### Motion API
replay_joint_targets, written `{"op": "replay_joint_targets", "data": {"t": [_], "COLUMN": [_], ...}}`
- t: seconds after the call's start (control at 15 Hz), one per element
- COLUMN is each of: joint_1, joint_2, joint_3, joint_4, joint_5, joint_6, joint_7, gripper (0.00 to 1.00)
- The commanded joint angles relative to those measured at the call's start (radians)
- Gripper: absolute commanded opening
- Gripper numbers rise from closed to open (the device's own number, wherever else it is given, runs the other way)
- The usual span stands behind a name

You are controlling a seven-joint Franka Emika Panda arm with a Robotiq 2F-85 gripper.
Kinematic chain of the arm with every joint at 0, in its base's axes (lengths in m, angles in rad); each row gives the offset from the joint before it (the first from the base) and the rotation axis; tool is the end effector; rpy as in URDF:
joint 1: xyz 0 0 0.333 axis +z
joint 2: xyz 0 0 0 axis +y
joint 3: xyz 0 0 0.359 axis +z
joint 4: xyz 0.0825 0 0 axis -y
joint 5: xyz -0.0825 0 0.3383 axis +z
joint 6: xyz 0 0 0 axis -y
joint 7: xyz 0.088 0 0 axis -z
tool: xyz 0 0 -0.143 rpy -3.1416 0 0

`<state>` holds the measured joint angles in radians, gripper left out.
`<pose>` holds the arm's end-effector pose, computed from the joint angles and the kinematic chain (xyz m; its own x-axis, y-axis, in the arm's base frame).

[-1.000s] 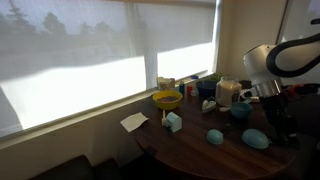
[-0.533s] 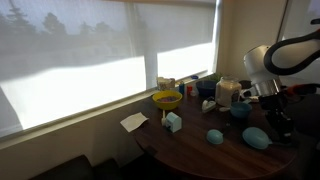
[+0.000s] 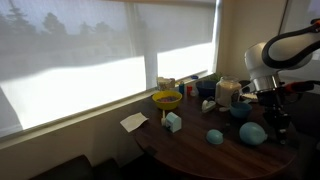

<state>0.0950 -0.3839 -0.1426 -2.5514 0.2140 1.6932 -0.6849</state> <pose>0.2839 0.0132 0.4104 0.7847 0.5815 -0.2149 0.4395 -0.7663 -0.4686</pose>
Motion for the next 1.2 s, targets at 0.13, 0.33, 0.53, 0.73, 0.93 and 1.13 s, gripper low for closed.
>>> {"op": "replay_joint_targets", "data": {"t": [0.13, 0.33, 0.53, 0.73, 0.93, 1.13], "joint_1": [-0.042, -0.056, -0.046, -0.031, -0.025, -0.01], "joint_2": [-0.06, -0.114, -0.143, -0.152, -0.159, -0.169], "joint_3": [0.028, 0.057, 0.081, 0.076, 0.066, 0.054], "joint_4": [0.02, 0.017, 0.005, 0.003, 0.003, 0.007], "joint_5": [-0.073, -0.189, -0.289, -0.296, -0.27, -0.217], "joint_6": [0.009, 0.039, 0.068, 0.078, 0.092, 0.128], "joint_7": [0.026, 0.075, 0.118, 0.131, 0.136, 0.125], "gripper": [0.01, 0.0, 0.0, 0.29, 0.44, 0.64]}}
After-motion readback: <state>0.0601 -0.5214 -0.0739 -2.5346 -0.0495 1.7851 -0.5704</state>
